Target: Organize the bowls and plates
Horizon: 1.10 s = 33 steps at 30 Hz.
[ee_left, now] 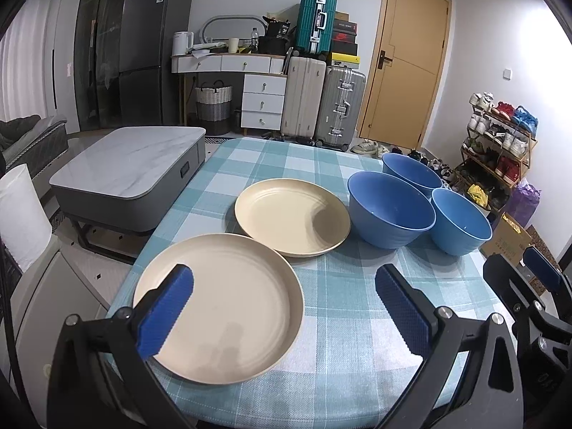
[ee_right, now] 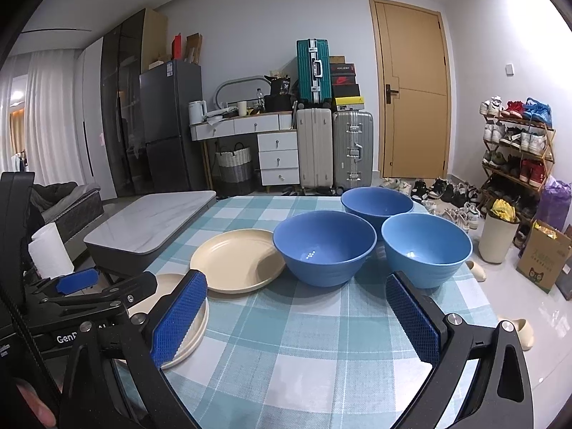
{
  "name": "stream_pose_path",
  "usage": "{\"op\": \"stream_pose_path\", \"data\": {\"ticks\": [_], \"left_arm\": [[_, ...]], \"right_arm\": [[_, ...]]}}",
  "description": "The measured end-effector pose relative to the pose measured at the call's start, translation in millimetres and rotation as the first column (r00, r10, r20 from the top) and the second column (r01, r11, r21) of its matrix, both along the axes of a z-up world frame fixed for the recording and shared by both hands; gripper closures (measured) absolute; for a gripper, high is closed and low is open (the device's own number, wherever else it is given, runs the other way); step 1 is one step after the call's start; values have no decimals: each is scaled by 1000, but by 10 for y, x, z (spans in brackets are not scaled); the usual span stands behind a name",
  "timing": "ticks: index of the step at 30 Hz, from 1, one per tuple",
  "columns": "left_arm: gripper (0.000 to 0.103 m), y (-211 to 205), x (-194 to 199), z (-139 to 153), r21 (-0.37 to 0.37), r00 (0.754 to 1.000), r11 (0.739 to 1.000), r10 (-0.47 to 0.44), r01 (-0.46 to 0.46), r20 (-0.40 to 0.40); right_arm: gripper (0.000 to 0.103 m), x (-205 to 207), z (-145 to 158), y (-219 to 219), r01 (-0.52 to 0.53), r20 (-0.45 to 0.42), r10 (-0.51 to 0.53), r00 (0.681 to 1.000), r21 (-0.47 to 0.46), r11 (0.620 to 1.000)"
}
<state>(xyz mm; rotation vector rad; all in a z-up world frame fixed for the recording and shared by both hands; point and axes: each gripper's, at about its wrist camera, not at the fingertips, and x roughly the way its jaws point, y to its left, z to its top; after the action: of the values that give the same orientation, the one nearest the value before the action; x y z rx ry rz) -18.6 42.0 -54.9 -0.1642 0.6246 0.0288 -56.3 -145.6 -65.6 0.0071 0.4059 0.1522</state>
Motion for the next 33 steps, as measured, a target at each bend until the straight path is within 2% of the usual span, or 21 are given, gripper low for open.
{"op": "stream_pose_path", "data": {"ticks": [14, 21, 33], "left_arm": [[0, 72, 21, 13, -3, 1000, 1000, 4, -4, -2], [0, 162, 61, 15, -14, 1000, 1000, 19, -19, -10], [0, 329, 339, 91, 6, 999, 1000, 27, -27, -36]], "right_arm": [[1, -38, 60, 88, -26, 33, 27, 999, -26, 999], [1, 43, 74, 39, -57, 5, 57, 998, 35, 998], [1, 335, 283, 264, -154, 50, 154, 987, -3, 988]]}}
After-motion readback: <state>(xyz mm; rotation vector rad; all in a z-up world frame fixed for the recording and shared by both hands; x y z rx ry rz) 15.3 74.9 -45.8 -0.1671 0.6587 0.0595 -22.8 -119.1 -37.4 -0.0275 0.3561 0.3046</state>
